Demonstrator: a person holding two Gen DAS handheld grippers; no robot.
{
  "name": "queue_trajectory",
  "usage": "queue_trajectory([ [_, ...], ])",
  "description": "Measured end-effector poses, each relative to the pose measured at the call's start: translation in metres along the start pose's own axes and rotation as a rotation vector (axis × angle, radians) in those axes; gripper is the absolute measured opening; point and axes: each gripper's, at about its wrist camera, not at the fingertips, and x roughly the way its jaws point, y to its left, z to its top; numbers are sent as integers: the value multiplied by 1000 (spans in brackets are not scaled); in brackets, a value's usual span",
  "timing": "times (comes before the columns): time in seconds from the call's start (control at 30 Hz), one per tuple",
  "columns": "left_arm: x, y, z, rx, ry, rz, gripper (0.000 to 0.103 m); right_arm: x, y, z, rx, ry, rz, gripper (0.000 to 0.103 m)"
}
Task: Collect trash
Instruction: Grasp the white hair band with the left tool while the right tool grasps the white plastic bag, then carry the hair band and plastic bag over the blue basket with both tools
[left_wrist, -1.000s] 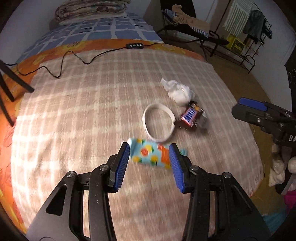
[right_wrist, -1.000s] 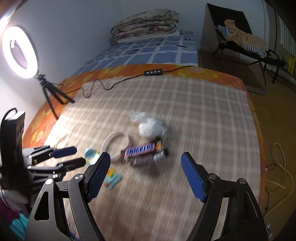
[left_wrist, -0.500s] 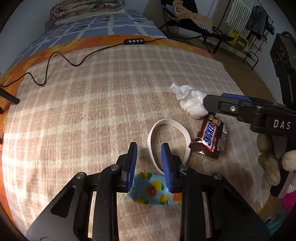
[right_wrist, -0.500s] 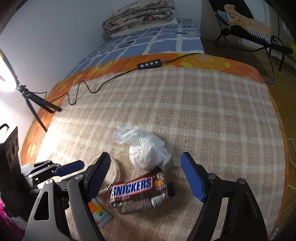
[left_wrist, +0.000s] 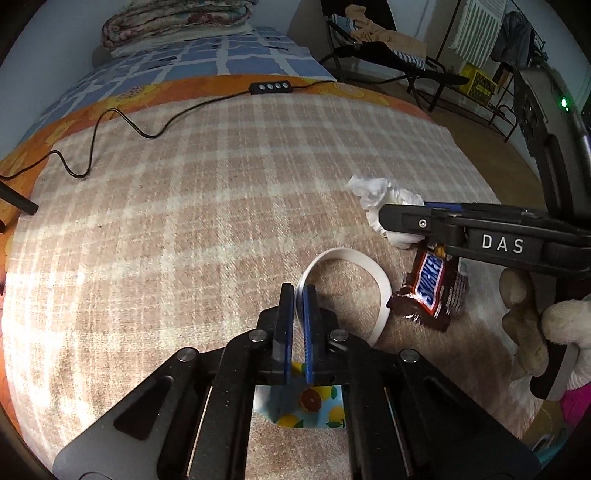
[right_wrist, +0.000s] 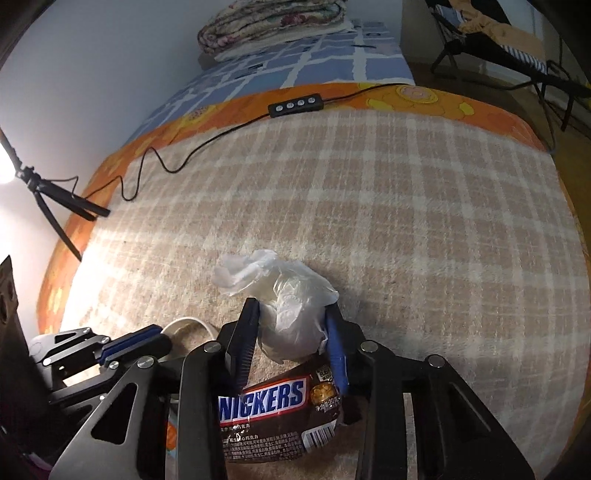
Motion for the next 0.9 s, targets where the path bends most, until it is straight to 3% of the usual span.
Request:
queue_trajectory([
  [0.33, -22, 6, 4, -11, -49, 3, 1, -38, 1, 1, 3, -92, 6, 25],
  [0.43, -18, -1, 3, 17, -23, -13, 1, -49, 1, -2, 0, -109, 9, 25],
  [0.47, -16, -2, 4, 12, -12, -4, 7, -53, 0, -5, -1, -114, 11, 25],
  [0.5, -13, -3, 4, 8, -4, 9, 22, -55, 0, -6, -4, -115, 11, 25],
  [0.57, -7, -6, 4, 15, -6, 29, 43, -58, 0, -10, -12, -114, 8, 25],
  [0.63, 0, -9, 5, 26, -2, 45, 43, -62, 0, -14, -22, -112, 8, 25],
  [0.67, 3, -9, 4, 26, 2, 48, 41, -64, 0, -16, -27, -111, 7, 25],
  [0.7, 7, -9, 4, 26, 4, 47, 27, -65, 0, -17, -29, -111, 7, 25],
  [0.8, 12, -12, 4, 47, -20, 67, 3, -69, -2, -22, -29, -112, 11, 25],
  [0.9, 9, -12, 4, 29, -38, 51, 0, -74, -2, -26, -30, -119, 11, 25],
])
